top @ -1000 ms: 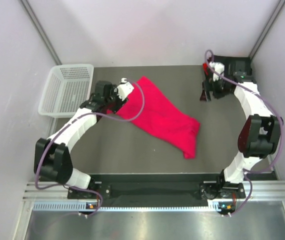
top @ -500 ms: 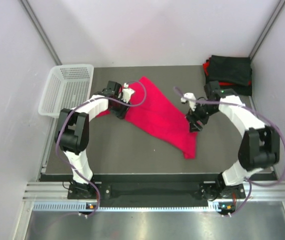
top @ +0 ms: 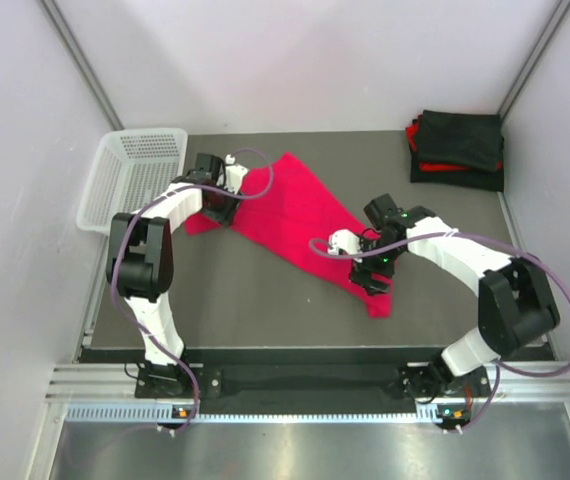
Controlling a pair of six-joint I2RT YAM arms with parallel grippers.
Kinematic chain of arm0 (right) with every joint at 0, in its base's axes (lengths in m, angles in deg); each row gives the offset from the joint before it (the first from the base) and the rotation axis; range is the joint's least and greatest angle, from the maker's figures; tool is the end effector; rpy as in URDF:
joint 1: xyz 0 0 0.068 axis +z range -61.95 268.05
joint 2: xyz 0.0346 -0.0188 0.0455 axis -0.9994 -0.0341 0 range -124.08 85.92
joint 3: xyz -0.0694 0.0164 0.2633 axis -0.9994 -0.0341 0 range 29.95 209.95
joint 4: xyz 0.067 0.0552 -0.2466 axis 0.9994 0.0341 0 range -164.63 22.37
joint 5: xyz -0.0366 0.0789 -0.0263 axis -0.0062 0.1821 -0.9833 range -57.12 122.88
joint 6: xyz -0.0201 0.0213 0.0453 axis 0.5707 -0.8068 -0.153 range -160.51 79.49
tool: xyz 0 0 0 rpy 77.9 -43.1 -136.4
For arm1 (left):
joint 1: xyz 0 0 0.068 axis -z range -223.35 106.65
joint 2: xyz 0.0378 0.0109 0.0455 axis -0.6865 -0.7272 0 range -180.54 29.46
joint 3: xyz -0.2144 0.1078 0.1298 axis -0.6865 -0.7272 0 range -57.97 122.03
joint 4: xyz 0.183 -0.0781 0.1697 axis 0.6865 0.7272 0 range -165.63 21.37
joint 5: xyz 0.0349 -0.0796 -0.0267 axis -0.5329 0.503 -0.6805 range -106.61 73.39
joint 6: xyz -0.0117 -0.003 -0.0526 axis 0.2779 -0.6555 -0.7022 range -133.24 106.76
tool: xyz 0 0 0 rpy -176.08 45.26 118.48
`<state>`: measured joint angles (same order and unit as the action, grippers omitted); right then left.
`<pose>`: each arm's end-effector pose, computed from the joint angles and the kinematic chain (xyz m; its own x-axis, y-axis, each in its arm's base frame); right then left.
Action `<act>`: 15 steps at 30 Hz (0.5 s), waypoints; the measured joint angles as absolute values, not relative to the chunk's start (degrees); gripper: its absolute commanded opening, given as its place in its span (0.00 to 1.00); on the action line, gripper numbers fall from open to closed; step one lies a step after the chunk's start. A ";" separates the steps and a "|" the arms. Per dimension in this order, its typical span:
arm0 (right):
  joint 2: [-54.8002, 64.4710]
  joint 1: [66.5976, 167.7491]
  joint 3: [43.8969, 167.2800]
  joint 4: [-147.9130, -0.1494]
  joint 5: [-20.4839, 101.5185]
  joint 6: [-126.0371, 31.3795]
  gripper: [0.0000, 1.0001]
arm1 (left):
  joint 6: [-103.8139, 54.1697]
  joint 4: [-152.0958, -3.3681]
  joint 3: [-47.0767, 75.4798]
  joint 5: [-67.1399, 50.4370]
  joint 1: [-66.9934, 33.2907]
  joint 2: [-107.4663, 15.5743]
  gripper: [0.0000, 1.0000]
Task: Fold and stack the t-shirts
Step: Flatten the tshirt out
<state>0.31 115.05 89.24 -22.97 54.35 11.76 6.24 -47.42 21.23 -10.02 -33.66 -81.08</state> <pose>0.2330 0.1334 0.2171 -0.1453 -0.9001 -0.4107 -0.9894 0.1348 0.0544 0.4020 -0.0728 0.1902 -0.7263 0.4601 -0.5107 0.4951 0.8655 0.0756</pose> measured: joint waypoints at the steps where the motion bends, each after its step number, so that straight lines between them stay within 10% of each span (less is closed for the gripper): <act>1: -0.71 115.55 89.24 -23.84 53.15 11.78 0.78 | 6.24 -47.42 21.23 -10.04 -33.85 -81.08 0.53; 6: -4.74 118.15 89.00 -28.89 47.20 11.32 0.76 | 5.94 -47.60 21.30 -10.11 -34.20 -81.08 0.53; 13: -6.79 120.69 88.43 -33.61 41.21 9.86 0.05 | 5.24 -49.08 20.88 -10.24 -34.38 -81.08 0.54; 15: -6.77 120.95 88.52 -33.74 39.90 9.46 0.00 | 4.84 -49.54 20.55 -10.26 -34.55 -81.08 0.53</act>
